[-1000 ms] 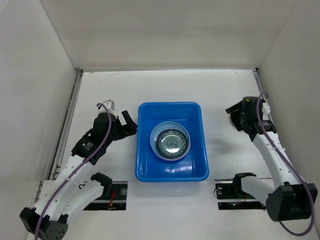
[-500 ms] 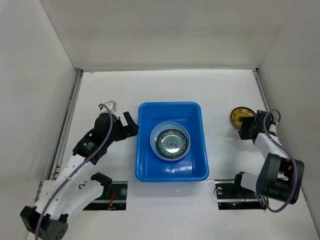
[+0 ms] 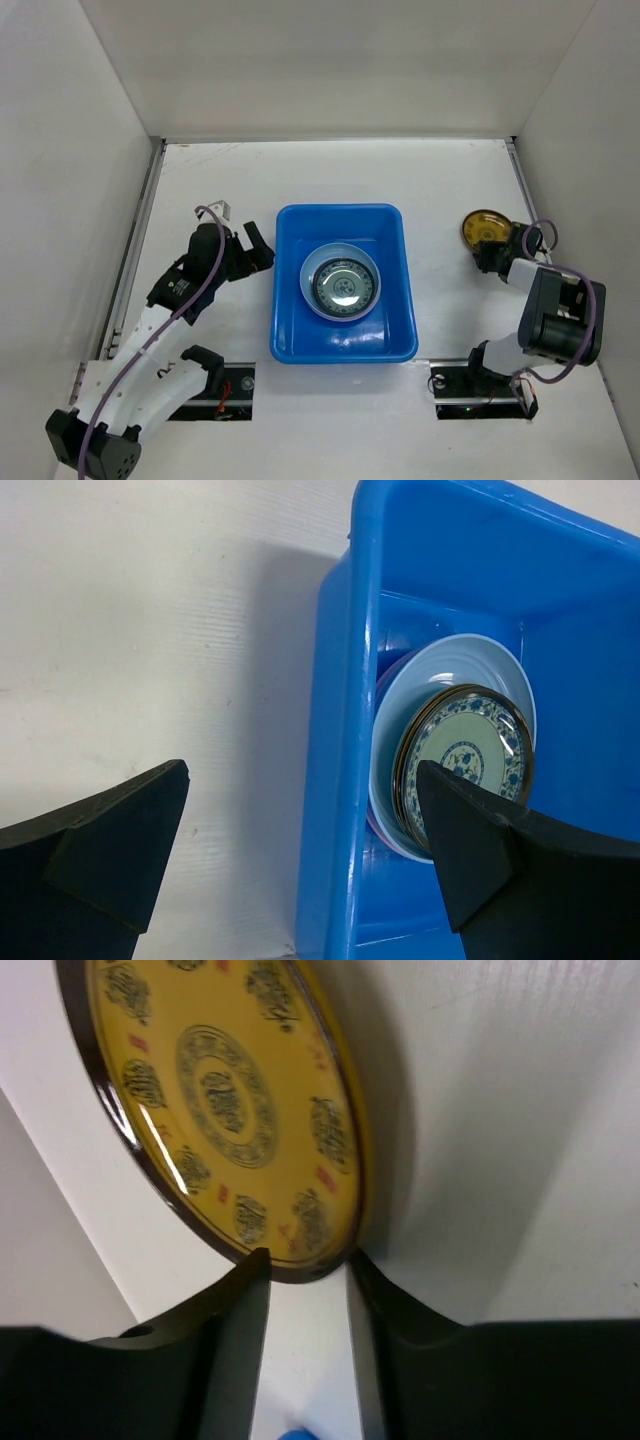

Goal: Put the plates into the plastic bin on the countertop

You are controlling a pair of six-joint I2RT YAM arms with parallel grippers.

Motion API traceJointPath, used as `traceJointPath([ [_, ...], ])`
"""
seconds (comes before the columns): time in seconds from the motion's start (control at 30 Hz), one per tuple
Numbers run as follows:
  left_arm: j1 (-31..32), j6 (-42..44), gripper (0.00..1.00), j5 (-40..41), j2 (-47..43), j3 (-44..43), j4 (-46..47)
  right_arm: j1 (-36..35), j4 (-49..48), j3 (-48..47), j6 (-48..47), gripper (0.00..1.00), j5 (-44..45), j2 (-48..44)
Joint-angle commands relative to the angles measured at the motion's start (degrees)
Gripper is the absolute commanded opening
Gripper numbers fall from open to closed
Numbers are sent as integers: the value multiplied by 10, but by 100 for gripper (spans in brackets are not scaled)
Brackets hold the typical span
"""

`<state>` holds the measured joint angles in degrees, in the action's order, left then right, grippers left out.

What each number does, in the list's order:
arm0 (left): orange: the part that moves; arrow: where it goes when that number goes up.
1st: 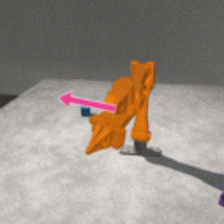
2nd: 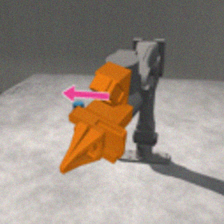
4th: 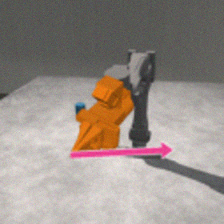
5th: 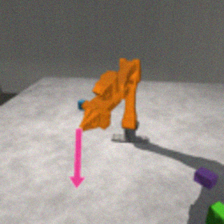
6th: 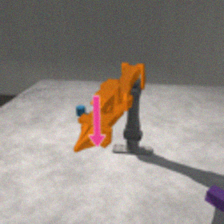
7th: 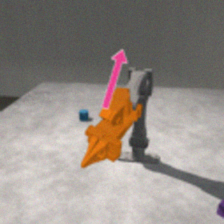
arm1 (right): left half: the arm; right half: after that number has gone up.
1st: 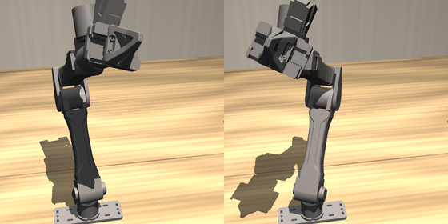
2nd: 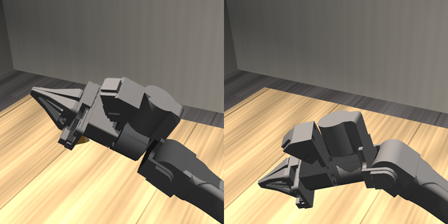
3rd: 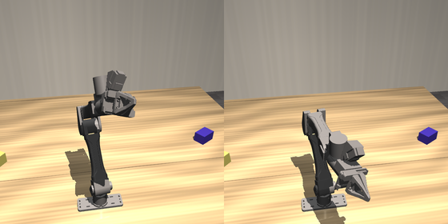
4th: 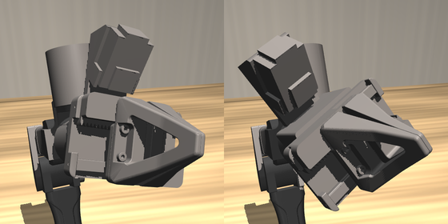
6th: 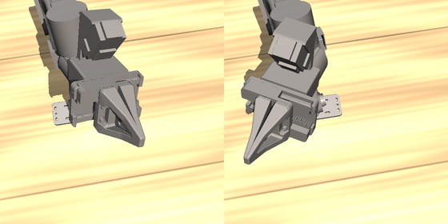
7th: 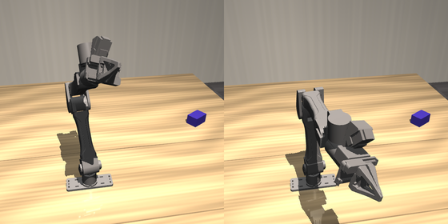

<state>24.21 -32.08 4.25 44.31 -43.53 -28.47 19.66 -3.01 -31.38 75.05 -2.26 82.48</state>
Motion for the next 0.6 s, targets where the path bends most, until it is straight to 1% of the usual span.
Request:
traceJointPath([
  [0.0,-11,-3,100,-17,10,-7,4,5,-64,-6,29,32,0,24],
  [0.03,-12,-3,100,-19,11,-9,3,5,-67,-8,33,27,0,29],
  [0.07,-16,-3,100,-21,12,-9,3,3,-74,-11,39,20,0,38],
  [0.17,-24,-4,100,-22,12,-8,3,2,-86,-19,49,2,-1,59],
  [0.2,-26,-4,100,-22,13,-7,2,2,-89,-23,50,0,-1,65],
  [0.33,-32,-4,100,-22,15,-9,-6,-10,-90,-60,38,0,-6,80],
  [0.57,-42,-1,100,-22,8,-13,-19,-79,-72,-155,16,0,-9,69],
])
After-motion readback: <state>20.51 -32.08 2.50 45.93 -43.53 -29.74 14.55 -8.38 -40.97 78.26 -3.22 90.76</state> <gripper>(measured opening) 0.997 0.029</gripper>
